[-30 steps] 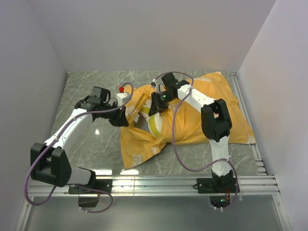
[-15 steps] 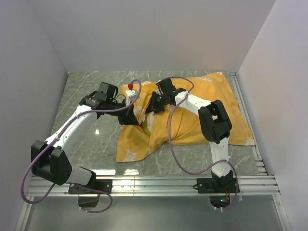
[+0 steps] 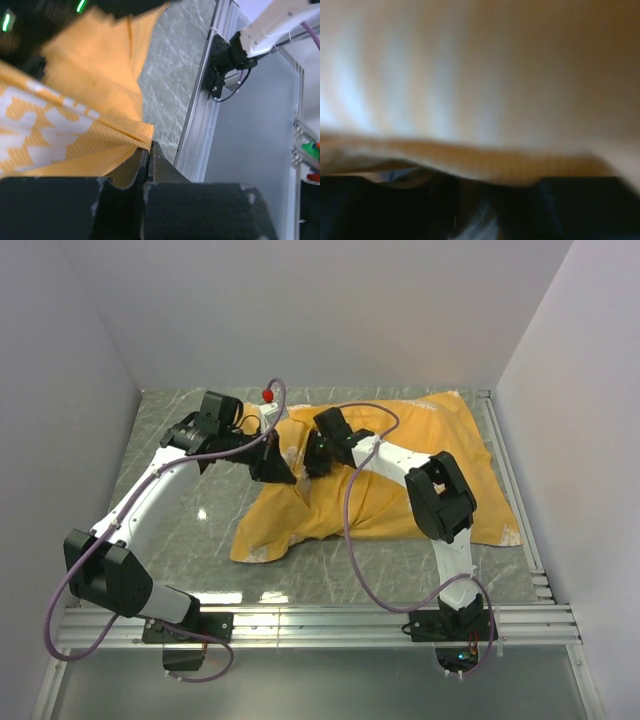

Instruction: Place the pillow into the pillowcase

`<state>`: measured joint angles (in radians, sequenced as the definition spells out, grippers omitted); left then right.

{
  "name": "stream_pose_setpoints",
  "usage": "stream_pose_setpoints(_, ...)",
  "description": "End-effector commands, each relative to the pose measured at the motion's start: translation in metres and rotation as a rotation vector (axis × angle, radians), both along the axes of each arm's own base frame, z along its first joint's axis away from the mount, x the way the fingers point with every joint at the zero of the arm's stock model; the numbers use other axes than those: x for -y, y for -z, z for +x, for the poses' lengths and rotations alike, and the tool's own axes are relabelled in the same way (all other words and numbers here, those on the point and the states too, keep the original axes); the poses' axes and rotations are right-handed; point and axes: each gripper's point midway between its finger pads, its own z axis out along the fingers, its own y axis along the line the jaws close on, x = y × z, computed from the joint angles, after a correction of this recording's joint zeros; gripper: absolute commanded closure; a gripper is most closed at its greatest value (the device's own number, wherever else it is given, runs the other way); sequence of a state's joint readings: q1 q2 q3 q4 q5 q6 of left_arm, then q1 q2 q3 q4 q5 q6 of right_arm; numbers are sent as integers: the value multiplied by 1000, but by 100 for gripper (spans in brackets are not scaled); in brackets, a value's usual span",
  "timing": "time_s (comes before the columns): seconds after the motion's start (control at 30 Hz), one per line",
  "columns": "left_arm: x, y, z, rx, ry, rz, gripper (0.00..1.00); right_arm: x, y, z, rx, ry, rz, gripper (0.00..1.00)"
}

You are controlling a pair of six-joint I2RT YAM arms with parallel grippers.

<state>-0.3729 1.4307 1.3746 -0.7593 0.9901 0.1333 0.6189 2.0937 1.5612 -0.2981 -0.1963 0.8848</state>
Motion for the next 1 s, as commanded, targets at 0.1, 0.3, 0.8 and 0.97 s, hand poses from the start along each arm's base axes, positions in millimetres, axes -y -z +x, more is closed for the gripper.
stream_pose_setpoints(0.1,-18,20,10,-40,-85,-23,100,11,-110,-15,123,-323,254,45)
stream_pose_setpoints(0.3,-15,32,23,-40,-102,-30,100,32,-120,-86,47,-619,281,30)
stream_pose_setpoints(0.8,-14,9,20,14,-100,-82,100,20,-5,-147,-229,-813,125,80)
stream_pose_setpoints(0.97,-7,-20,12,7,-82,-151,100,0,26,-114,-196,-740,66,75)
